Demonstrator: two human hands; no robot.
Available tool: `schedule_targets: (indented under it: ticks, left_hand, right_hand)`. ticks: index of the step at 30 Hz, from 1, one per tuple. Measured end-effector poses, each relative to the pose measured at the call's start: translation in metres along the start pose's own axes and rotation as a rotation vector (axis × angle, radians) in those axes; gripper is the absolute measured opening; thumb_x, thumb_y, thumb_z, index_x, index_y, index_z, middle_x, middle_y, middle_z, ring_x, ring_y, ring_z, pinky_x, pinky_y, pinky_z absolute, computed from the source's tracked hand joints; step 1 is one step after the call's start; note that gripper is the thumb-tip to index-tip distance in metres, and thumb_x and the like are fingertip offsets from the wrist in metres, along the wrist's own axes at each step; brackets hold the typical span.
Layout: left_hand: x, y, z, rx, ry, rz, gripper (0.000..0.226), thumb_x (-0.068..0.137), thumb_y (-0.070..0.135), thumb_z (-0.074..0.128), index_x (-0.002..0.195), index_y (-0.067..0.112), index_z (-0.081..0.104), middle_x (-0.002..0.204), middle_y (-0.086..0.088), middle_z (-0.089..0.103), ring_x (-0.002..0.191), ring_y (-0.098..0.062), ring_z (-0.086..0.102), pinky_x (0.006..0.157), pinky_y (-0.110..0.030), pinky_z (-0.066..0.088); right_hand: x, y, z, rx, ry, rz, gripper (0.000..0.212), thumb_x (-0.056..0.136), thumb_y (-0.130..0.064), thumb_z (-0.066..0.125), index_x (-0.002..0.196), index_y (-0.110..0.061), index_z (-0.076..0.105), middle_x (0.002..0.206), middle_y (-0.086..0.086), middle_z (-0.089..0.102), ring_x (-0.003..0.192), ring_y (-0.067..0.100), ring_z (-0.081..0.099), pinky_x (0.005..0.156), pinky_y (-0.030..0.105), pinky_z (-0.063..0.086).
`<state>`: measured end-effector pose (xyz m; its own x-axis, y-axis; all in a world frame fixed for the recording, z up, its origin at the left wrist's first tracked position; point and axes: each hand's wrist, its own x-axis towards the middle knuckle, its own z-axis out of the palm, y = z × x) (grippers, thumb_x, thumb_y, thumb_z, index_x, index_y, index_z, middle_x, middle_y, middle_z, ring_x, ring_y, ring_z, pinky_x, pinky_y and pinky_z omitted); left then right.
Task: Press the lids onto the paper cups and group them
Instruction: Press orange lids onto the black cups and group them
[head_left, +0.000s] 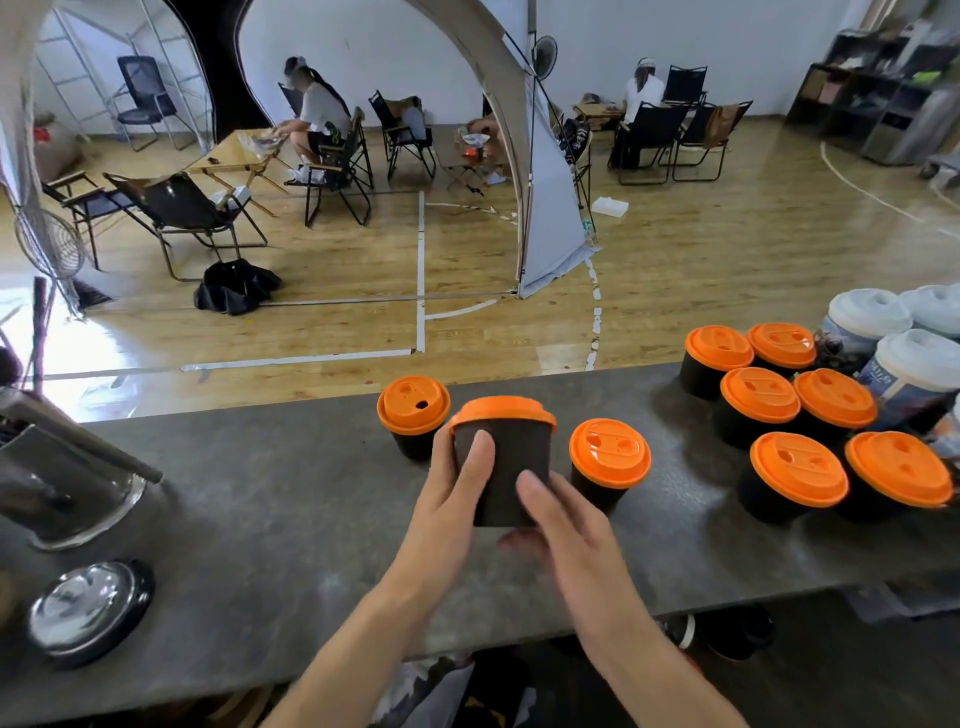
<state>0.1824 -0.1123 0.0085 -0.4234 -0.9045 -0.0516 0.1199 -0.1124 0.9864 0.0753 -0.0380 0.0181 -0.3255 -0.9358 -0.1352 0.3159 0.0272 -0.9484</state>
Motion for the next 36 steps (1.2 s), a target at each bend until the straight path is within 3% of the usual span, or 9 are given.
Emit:
schedule_targets:
  ticks: [3,5,8,13,16,19,25,31,36]
  left_hand:
    - [0.002,0.014,-0.007,-0.085,-0.083,-0.054,0.062,0.076,0.064,0.069,0.128,0.03,0.064,0.12,-0.009,0.073,0.101,-0.024,0.07,0.07,-0.031,0.056]
    - [0.001,0.017,-0.008,-0.086,-0.1,-0.043,0.056,0.074,0.061,0.073,0.122,0.033,0.067,0.115,-0.009,0.074,0.093,-0.024,0.07,0.062,-0.031,0.054]
    - [-0.001,0.019,-0.006,-0.055,-0.112,0.045,0.047,0.077,0.059,0.074,0.118,0.038,0.068,0.111,-0.003,0.074,0.093,-0.014,0.073,0.071,-0.023,0.058]
    - [-0.002,0.036,-0.01,-0.125,-0.224,0.025,0.081,0.075,0.064,0.082,0.131,0.01,0.058,0.08,-0.01,0.071,0.048,-0.02,0.065,0.043,-0.03,0.054]
    - [0.002,0.043,-0.009,-0.055,-0.142,0.097,0.07,0.072,0.059,0.084,0.124,0.016,0.065,0.093,-0.006,0.073,0.071,-0.016,0.071,0.064,-0.029,0.057]
    - [0.003,0.048,-0.01,0.018,-0.118,0.152,0.041,0.073,0.048,0.08,0.112,0.039,0.071,0.1,0.012,0.075,0.095,-0.004,0.072,0.08,-0.017,0.055]
    - [0.004,0.056,-0.008,-0.068,-0.15,0.05,0.076,0.058,0.07,0.087,0.115,0.022,0.074,0.109,-0.01,0.073,0.102,-0.026,0.066,0.09,-0.046,0.045]
    - [0.002,0.064,-0.009,-0.012,-0.218,0.081,0.062,0.056,0.076,0.084,0.106,0.041,0.076,0.103,0.005,0.077,0.101,-0.012,0.071,0.086,-0.025,0.056]
    - [0.004,0.068,-0.008,-0.019,-0.219,0.073,0.088,0.06,0.072,0.086,0.127,0.016,0.069,0.126,-0.025,0.066,0.118,-0.045,0.062,0.096,-0.051,0.045]
  right_hand:
    - [-0.001,-0.013,0.008,0.369,-0.095,0.215,0.05,0.082,-0.051,0.058,0.095,-0.011,0.084,0.097,0.022,0.075,0.071,0.024,0.071,0.058,0.03,0.055]
    - [-0.003,-0.016,0.009,0.393,-0.145,0.226,0.056,0.085,-0.056,0.05,0.099,-0.013,0.084,0.098,0.022,0.074,0.07,0.025,0.069,0.06,0.031,0.054]
    - [-0.008,-0.017,0.011,0.334,-0.16,0.207,0.071,0.083,-0.065,0.05,0.116,-0.008,0.077,0.097,0.021,0.072,0.072,0.025,0.066,0.063,0.031,0.053]
    - [-0.01,-0.035,0.009,0.425,-0.326,0.295,0.074,0.085,-0.069,0.041,0.101,-0.008,0.08,0.076,0.019,0.063,0.056,0.023,0.056,0.056,0.031,0.048]
    - [-0.013,-0.039,0.007,0.33,-0.302,0.285,0.08,0.086,-0.071,0.036,0.103,-0.004,0.078,0.074,0.02,0.063,0.059,0.025,0.059,0.057,0.032,0.051]
    - [-0.014,-0.036,0.01,0.199,-0.177,0.186,0.083,0.083,-0.071,0.053,0.121,0.003,0.062,0.073,0.02,0.062,0.059,0.023,0.059,0.055,0.03,0.05]
    - [-0.02,-0.042,0.012,0.404,-0.335,0.367,0.086,0.08,-0.073,0.043,0.113,0.001,0.069,0.065,0.018,0.056,0.055,0.026,0.056,0.053,0.033,0.047]
    - [-0.02,-0.042,0.012,0.463,-0.276,0.343,0.079,0.076,-0.072,0.052,0.102,0.0,0.074,0.069,0.018,0.059,0.056,0.025,0.057,0.052,0.031,0.049]
    - [-0.023,-0.04,0.009,0.504,-0.391,0.369,0.086,0.086,-0.076,0.043,0.109,0.0,0.075,0.076,0.02,0.064,0.061,0.026,0.061,0.056,0.033,0.05]
